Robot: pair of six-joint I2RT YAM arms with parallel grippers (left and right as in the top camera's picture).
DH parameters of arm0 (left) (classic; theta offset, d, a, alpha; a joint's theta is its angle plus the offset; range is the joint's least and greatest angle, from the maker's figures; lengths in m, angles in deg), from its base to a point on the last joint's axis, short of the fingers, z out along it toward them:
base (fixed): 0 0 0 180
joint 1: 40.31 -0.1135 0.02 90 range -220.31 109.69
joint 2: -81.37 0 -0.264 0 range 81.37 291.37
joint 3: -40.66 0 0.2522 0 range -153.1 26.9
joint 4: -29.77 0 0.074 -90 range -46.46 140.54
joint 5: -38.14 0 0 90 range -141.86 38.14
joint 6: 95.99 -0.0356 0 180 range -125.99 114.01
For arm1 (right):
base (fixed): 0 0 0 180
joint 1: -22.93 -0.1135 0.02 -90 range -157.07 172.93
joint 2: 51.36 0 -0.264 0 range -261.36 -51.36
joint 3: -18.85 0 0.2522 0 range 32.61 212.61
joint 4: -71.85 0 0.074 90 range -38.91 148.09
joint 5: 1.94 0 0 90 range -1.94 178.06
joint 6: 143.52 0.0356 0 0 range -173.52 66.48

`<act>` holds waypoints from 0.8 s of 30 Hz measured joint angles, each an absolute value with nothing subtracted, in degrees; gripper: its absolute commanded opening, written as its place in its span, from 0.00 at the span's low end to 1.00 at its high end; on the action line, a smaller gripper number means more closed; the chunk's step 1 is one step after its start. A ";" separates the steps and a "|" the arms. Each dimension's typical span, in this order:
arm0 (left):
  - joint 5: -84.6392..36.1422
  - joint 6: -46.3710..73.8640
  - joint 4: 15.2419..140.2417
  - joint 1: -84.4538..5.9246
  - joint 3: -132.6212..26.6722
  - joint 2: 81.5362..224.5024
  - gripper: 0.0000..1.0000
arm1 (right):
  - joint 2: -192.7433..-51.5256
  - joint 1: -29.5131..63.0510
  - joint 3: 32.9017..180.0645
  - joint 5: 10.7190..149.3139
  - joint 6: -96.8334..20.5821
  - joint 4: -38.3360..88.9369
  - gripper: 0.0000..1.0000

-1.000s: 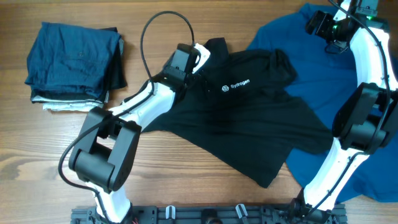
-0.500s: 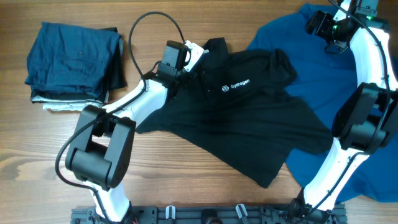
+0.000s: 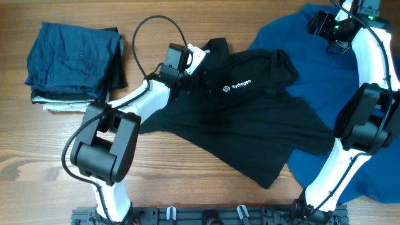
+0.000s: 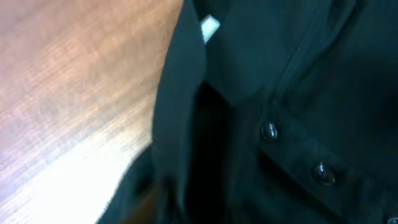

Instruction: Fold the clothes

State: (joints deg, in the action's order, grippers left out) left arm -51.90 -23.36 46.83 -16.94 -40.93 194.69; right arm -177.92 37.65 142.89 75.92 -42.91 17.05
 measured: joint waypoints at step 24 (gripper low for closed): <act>-55.02 -6.00 36.27 -32.92 -40.91 194.86 0.08 | -177.92 37.65 142.89 75.92 -42.89 17.05 0.99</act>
State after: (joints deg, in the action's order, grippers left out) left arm -55.02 -6.00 36.27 -32.92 -40.91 194.86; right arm -177.92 37.65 142.89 75.92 -42.89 17.05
